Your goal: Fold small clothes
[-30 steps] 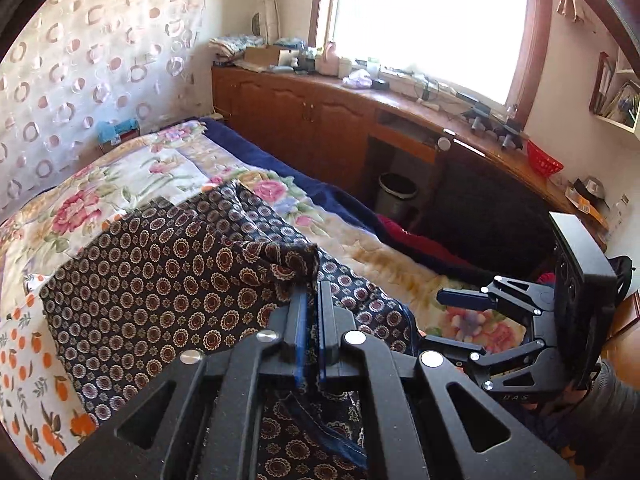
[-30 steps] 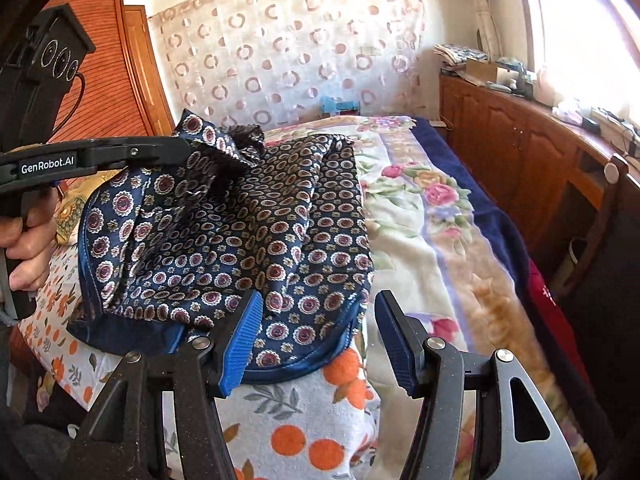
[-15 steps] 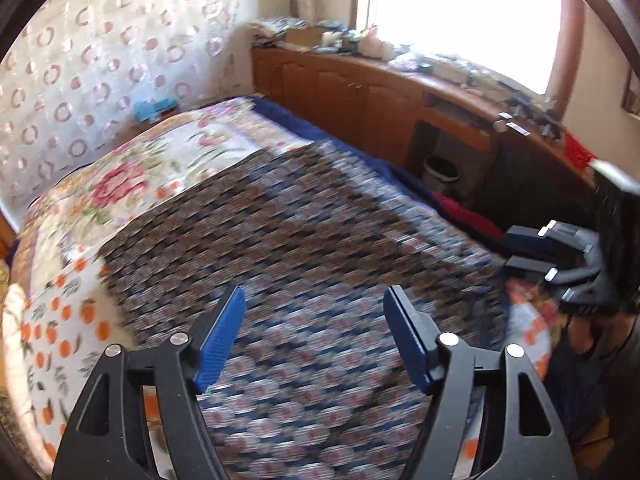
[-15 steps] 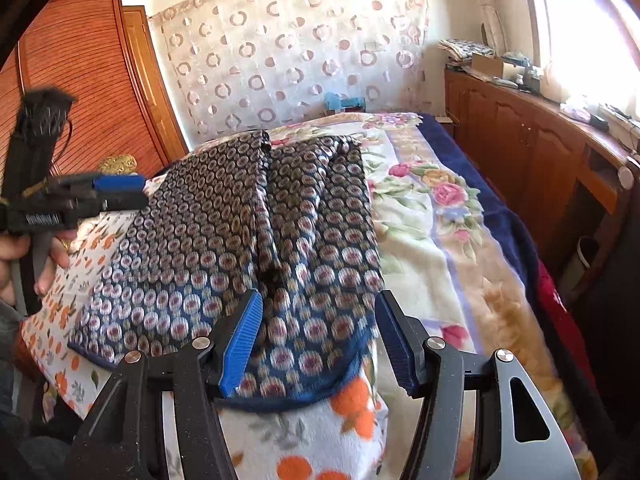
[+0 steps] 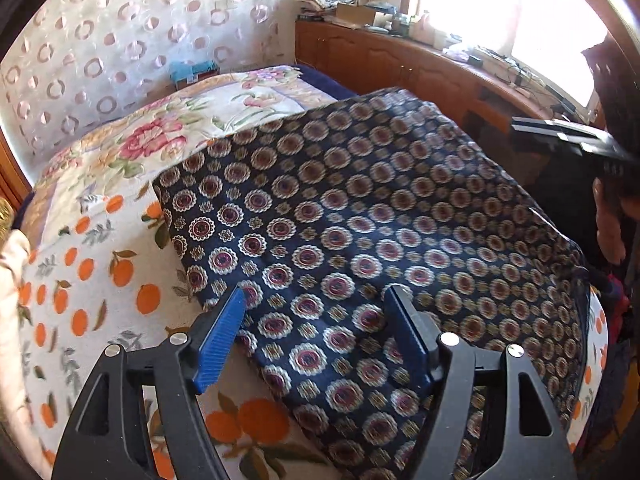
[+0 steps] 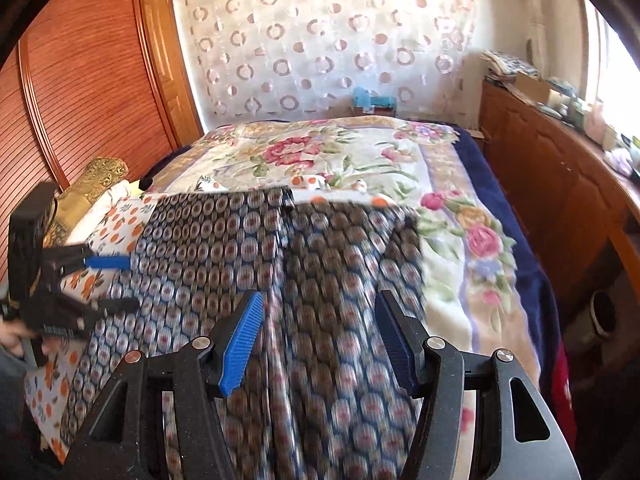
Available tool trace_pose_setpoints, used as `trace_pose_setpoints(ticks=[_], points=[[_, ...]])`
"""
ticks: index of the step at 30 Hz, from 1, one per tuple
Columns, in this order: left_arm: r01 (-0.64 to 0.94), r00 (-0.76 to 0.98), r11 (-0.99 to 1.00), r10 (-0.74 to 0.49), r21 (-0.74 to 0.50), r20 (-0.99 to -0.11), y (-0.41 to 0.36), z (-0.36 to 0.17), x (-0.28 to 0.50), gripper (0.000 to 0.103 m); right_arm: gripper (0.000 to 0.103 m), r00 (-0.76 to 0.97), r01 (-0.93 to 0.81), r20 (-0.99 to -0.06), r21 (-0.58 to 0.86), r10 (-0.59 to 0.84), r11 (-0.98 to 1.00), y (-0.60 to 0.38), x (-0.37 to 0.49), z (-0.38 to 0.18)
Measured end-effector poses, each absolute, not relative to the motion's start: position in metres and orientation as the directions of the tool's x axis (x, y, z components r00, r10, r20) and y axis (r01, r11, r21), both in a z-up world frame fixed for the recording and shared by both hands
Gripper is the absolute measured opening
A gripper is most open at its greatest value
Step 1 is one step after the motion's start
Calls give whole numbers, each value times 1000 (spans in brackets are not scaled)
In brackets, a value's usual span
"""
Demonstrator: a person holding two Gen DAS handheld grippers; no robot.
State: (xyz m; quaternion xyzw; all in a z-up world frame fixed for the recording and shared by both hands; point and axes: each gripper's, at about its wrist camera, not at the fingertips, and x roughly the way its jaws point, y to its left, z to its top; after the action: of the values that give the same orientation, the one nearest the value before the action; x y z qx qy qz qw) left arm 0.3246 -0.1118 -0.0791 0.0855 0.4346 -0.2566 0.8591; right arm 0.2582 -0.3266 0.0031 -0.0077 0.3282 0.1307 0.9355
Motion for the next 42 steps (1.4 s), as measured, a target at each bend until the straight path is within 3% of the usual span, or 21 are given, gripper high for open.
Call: trace_pose_setpoints(ticks=[26, 27, 32, 34, 42], points=[[541, 526, 841, -343, -6, -778, -129, -88, 319, 83, 61, 592, -343, -756, 76, 278, 936, -289, 383, -25], [541, 526, 841, -343, -5, -778, -128, -88, 319, 83, 59, 593, -348, -755, 73, 279, 935, -289, 383, -25], [541, 528, 841, -340, 0, -778, -128, -90, 317, 83, 11, 580, -407, -745, 84, 328, 909, -284, 370, -22], [549, 527, 836, -350, -4, -774, -125, -89, 314, 83, 4, 608, -420, -726, 48, 320, 906, -281, 361, -17], [539, 590, 840, -421, -52, -689, -106, -51, 301, 83, 1, 741, -378, -608, -28, 285, 925, -300, 332, 25]])
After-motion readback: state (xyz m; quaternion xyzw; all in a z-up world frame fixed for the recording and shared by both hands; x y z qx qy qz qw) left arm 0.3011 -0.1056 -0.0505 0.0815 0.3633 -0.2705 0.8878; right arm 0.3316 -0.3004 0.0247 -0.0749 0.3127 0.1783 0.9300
